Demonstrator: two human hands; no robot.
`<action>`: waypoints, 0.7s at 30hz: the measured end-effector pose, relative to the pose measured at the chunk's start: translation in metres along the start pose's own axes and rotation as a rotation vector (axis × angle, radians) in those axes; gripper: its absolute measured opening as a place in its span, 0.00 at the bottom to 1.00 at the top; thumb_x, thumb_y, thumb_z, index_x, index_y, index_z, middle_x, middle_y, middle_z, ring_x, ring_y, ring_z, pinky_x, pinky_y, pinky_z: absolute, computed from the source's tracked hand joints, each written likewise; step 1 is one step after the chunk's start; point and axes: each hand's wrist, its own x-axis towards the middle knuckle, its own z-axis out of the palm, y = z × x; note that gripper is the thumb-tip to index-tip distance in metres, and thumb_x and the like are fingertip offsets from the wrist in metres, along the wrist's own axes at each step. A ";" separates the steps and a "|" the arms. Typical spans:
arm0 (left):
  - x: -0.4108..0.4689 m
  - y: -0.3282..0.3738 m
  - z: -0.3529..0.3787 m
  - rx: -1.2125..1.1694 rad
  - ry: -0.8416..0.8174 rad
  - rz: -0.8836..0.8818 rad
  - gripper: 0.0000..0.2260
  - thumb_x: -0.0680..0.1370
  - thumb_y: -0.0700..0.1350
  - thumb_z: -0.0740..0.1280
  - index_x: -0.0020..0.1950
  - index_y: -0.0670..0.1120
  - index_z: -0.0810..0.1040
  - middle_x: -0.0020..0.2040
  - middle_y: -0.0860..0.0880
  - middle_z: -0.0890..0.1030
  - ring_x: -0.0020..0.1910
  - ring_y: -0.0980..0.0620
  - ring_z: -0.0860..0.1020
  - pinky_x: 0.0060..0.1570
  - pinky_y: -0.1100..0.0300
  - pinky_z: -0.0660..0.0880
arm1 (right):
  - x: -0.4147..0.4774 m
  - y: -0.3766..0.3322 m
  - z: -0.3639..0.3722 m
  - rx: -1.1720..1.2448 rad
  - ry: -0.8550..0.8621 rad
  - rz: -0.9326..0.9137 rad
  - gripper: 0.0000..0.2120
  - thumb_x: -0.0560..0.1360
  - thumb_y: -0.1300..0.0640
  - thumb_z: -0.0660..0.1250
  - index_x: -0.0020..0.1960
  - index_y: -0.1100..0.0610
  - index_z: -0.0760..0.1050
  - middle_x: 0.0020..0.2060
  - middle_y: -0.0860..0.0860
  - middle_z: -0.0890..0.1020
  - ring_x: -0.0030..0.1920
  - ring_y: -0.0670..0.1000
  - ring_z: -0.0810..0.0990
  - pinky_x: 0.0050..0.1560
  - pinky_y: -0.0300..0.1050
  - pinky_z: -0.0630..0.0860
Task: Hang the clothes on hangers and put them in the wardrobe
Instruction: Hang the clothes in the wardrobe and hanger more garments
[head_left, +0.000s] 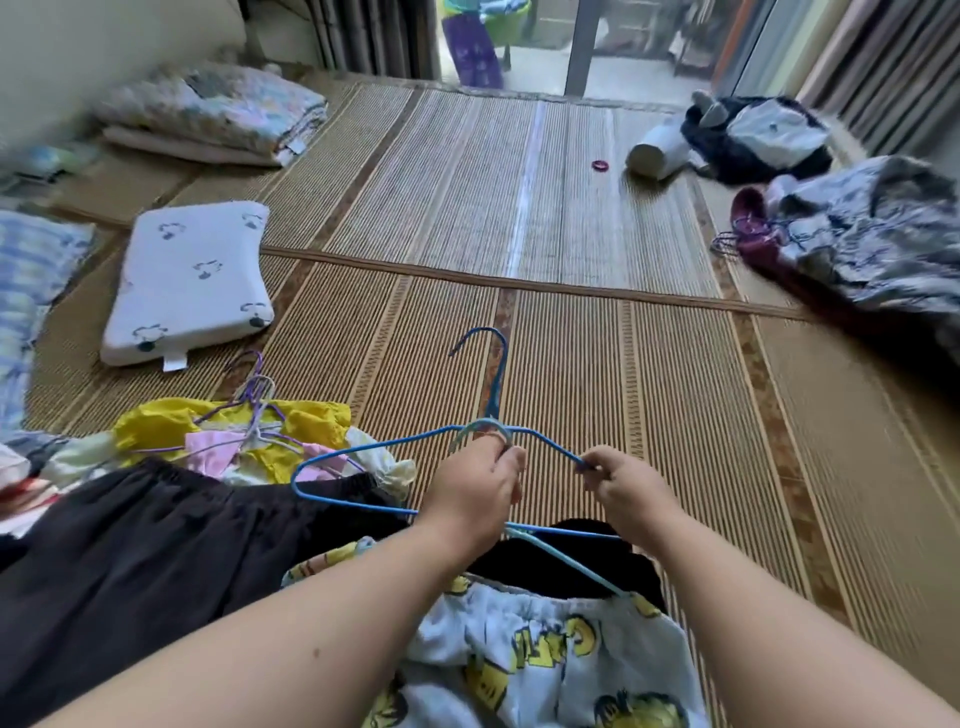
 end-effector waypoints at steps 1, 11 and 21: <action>-0.006 0.012 -0.010 -0.062 0.014 -0.001 0.13 0.81 0.49 0.58 0.38 0.48 0.74 0.34 0.50 0.80 0.40 0.48 0.80 0.49 0.48 0.76 | -0.015 -0.006 -0.008 0.060 -0.022 0.007 0.14 0.78 0.65 0.58 0.41 0.49 0.74 0.37 0.50 0.76 0.34 0.48 0.70 0.35 0.42 0.65; -0.108 0.129 -0.078 -0.159 0.241 0.017 0.07 0.81 0.48 0.59 0.45 0.49 0.71 0.41 0.47 0.77 0.43 0.46 0.77 0.44 0.53 0.73 | -0.170 -0.079 -0.077 0.301 -0.047 -0.018 0.14 0.78 0.67 0.60 0.43 0.51 0.78 0.41 0.48 0.80 0.42 0.42 0.76 0.35 0.24 0.69; -0.205 0.231 -0.158 -0.288 0.305 0.195 0.06 0.80 0.43 0.61 0.47 0.54 0.75 0.45 0.52 0.79 0.46 0.53 0.77 0.48 0.66 0.73 | -0.277 -0.152 -0.157 0.276 -0.073 -0.165 0.13 0.77 0.67 0.62 0.41 0.54 0.80 0.39 0.49 0.80 0.40 0.43 0.76 0.36 0.28 0.70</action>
